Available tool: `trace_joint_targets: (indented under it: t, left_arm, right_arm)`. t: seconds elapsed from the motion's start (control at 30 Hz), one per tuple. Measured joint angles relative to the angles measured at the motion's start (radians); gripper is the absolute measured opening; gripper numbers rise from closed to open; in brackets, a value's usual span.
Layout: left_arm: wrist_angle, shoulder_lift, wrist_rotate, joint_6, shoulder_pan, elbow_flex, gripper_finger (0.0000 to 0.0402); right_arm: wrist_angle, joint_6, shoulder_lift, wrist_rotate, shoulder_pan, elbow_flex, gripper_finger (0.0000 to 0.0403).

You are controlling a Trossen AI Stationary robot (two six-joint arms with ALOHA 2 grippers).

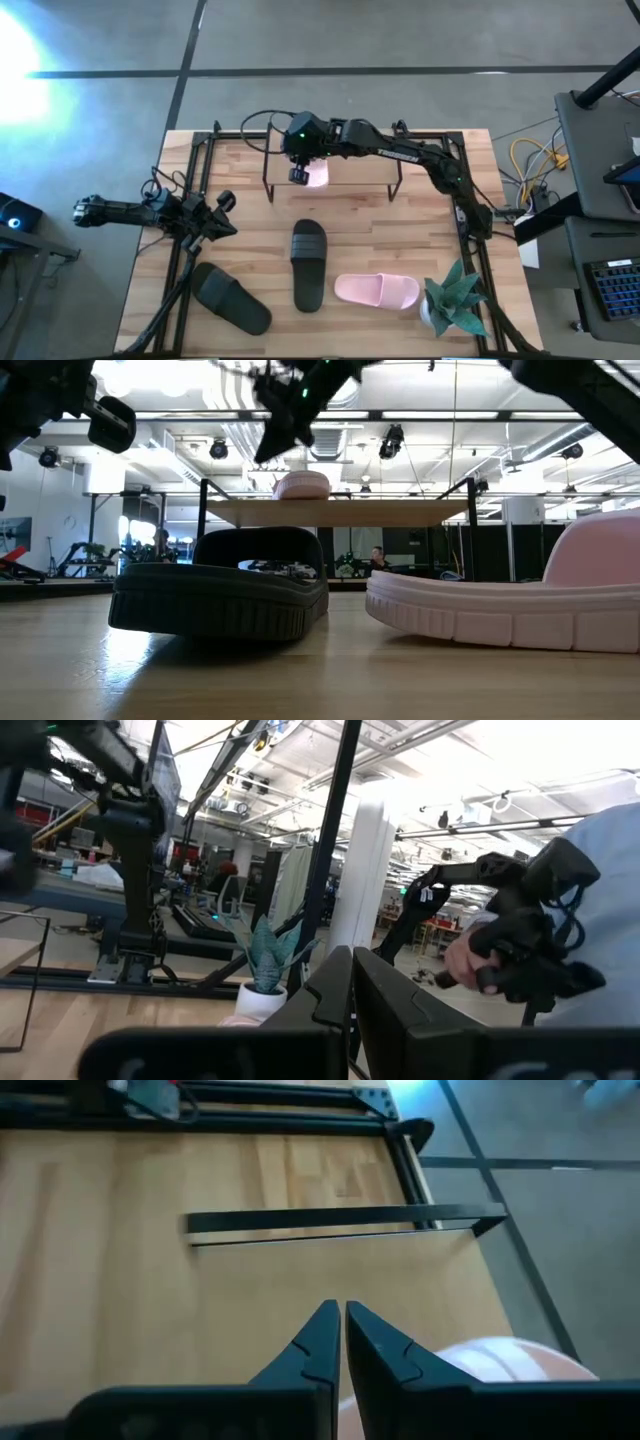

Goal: Pick and place slides into the shelf
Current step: Put the top pink slide on the shelf

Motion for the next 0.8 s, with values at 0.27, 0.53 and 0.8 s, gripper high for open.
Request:
trace_joint_targets:
  t: [0.27,0.53,0.8]
  left_arm:
    - [0.0,0.0,0.0,0.0,0.0,0.0,0.0]
    - [0.0,0.0,0.0,0.0,0.0,0.0,0.0]
    - [0.0,0.0,0.0,0.0,0.0,0.0,0.0]
  right_arm:
    - [0.098,-0.043,0.076,0.116,-0.044,-0.001,0.0013]
    - [0.019,-0.06,0.092,0.151,-0.06,0.003,0.0013]
    - [-0.052,-0.062,0.075,0.258,-0.066,0.017,0.0013]
